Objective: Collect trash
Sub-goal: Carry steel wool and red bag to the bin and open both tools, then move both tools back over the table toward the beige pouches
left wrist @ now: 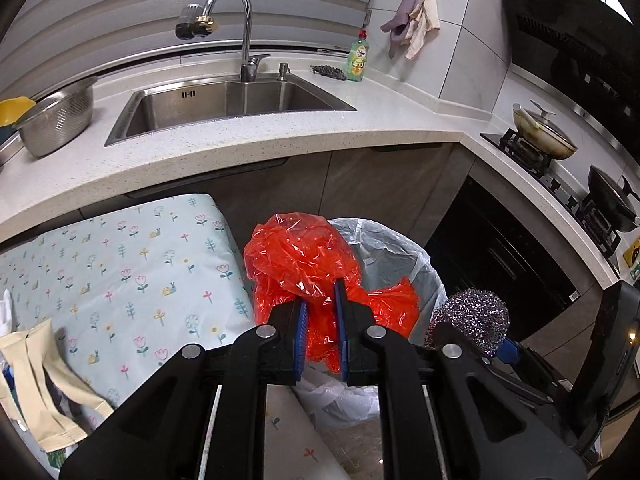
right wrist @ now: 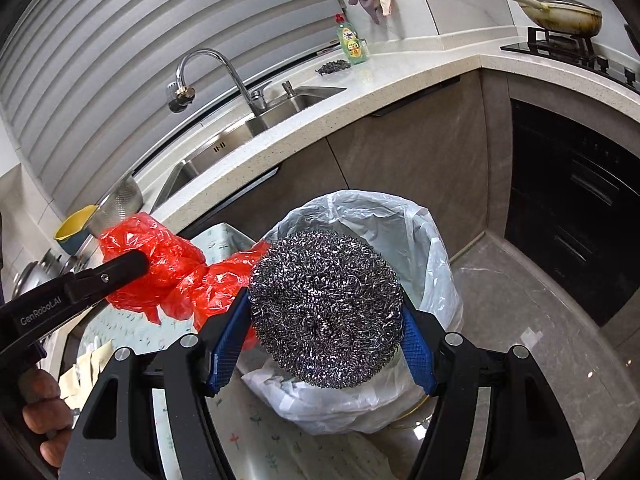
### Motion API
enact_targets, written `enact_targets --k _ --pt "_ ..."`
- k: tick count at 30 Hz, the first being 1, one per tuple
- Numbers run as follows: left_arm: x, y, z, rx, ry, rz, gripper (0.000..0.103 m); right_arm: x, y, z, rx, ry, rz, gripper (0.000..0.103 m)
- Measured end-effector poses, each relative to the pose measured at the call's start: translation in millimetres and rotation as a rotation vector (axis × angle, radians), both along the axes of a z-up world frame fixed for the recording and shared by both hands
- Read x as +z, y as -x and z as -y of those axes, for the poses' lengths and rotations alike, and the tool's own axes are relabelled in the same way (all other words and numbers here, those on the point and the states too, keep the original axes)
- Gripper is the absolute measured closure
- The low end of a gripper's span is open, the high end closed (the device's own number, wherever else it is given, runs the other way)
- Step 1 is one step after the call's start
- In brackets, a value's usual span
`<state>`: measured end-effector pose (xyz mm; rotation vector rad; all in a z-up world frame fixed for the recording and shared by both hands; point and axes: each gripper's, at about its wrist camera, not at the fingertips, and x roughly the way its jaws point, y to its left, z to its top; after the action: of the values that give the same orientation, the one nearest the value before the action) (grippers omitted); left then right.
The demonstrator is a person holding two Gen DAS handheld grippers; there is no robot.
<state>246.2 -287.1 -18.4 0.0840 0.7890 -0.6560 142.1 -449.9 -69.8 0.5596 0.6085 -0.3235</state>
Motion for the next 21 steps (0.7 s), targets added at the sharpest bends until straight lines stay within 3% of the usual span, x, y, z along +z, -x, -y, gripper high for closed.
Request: enact_targets --k 6,8,11,21 --pt "-9 -13 6 -0.001 0.013 -0.029 0.085 -6 -15 4 -0.009 0.011 -0.011 0.034" --pt "-9 -17 5 0.023 0.022 -0.026 0.062 -7 -20 6 -0.022 0.014 -0.019 0.034" --pt "-6 -20 1 0.038 0.032 -0.021 0.053 -3 -22 8 -0.028 0.015 -0.009 0.03" --pt "17 -9 -36 0.091 0.049 0.021 0.046 29 -5 -10 -0.022 0.037 0.038 0.026"
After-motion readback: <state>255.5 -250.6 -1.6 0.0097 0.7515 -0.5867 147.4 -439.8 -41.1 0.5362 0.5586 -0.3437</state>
